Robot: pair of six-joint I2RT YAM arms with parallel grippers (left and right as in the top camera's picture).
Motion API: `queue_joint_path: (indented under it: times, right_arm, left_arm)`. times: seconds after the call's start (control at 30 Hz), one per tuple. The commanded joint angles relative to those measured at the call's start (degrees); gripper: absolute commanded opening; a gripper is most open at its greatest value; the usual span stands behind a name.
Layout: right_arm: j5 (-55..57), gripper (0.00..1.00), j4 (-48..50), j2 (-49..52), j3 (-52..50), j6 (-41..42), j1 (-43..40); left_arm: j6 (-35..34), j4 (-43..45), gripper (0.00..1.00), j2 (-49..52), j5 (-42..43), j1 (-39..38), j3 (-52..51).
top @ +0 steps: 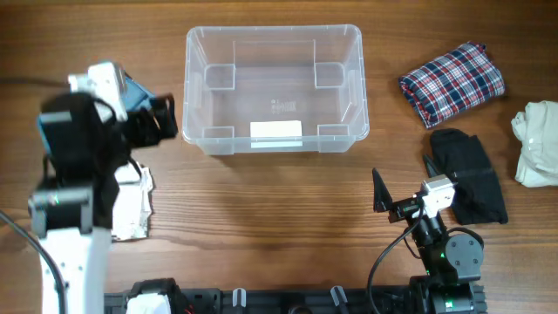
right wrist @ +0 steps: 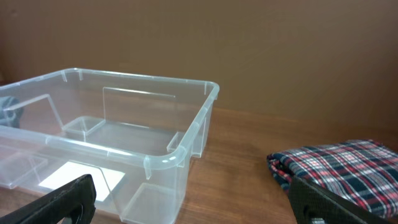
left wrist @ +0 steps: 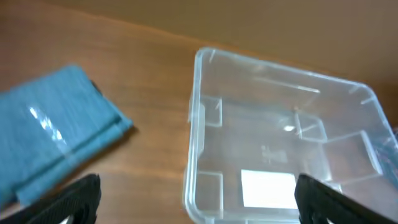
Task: Pack container
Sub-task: 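Move the left gripper to the folded blue denim and grasp it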
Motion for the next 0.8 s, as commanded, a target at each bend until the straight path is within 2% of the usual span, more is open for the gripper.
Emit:
queue_joint_path:
  times: [0.0,0.1,0.2,0.3,0.4,0.47,0.57,0.67,0.77]
  right_arm:
    - [0.76,1.0,0.2,-0.46,-0.09,-1.03,0.22]
    - [0.79,1.0,0.2,-0.46,-0.09,-0.98,0.22]
    - [0.76,1.0,0.2,-0.46,-0.09,-1.01,0.24]
    - [0.76,1.0,0.2,-0.46,-0.09,-1.03,0.24]
    - [0.76,1.0,0.2,-0.46,-0.09,-0.98,0.22]
    - [0.76,1.0,0.2,-0.46,-0.09,-1.01,0.22]
    - [0.76,1.0,0.2,-0.46,-0.09,-1.01,0.22]
    - [0.76,1.0,0.2,-0.46,-0.09,-1.01,0.24]
    - [0.76,1.0,0.2,-0.46,-0.09,-1.01,0.22]
  left_arm:
    - [6.8,-4.0,1.0,5.62,-1.09,0.42,9.73]
    - [6.8,-3.69,1.0,5.51,-6.19,0.42,9.73]
    - [7.5,-4.09,1.0,6.73,-19.02,0.44,9.73]
    - [13.79,-3.5,1.0,11.1,-24.98,1.09,9.73]
    - [15.82,-2.8,1.0,19.28,-25.42,2.64,9.73]
    - [15.85,0.9,1.0,25.22,-25.4,3.1,9.73]
    - [22.43,4.79,1.0,32.96,-24.3,3.08,9.73]
    - [24.48,8.2,1.0,39.71,-24.3,3.15,9.73]
    - [30.18,11.3,1.0,44.63,-24.33,3.23,9.73]
